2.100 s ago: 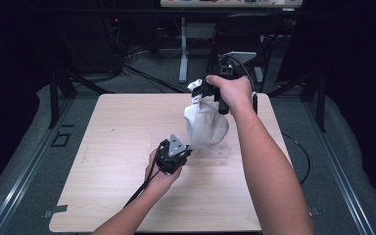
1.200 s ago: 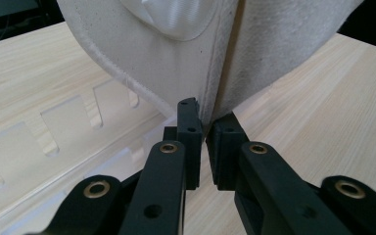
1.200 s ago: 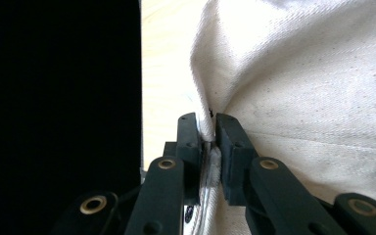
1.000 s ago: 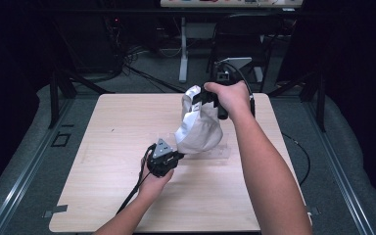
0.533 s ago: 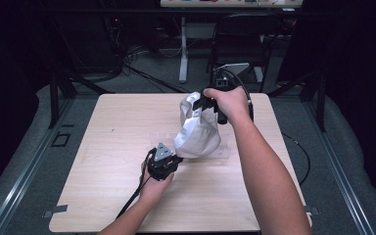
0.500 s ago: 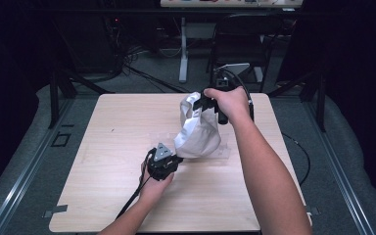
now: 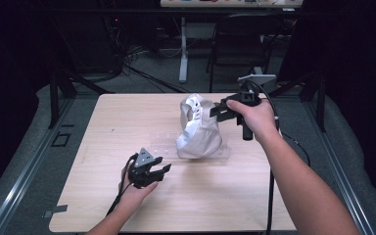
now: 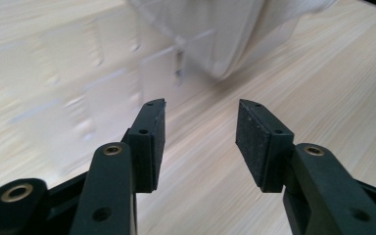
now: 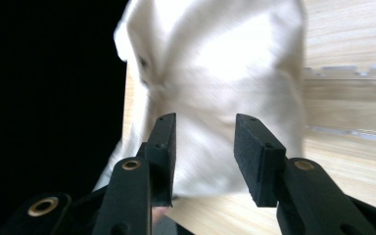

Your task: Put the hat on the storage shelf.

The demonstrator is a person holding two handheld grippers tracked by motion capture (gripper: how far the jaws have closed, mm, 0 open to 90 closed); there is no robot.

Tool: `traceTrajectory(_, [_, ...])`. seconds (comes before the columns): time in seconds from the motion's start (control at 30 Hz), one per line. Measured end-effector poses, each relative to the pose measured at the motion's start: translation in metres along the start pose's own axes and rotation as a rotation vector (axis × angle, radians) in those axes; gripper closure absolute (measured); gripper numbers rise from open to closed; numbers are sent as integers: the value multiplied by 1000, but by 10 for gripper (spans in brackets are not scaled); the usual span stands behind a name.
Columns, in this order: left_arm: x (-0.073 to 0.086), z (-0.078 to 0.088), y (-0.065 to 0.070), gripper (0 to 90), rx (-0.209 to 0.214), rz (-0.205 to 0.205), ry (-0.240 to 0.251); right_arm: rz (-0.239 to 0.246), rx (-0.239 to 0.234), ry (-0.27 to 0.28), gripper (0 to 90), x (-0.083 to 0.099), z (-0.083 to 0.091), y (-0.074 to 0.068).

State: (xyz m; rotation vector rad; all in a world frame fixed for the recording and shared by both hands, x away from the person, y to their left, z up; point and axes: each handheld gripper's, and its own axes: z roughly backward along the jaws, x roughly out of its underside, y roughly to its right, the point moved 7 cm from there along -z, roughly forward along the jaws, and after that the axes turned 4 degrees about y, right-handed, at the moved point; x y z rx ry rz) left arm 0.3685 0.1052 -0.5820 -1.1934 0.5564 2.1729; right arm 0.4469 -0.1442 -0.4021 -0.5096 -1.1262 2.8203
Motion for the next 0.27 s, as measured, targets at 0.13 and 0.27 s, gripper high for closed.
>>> traceTrajectory(0.13, [9, 12, -10, 527, -10, 21, 9, 55, 33, -1, 592, 26, 8, 21])
traceTrajectory(0.27, [18, 13, -19, 518, -36, 0, 3, 104, 90, -10, 572, 55, 5, 53])
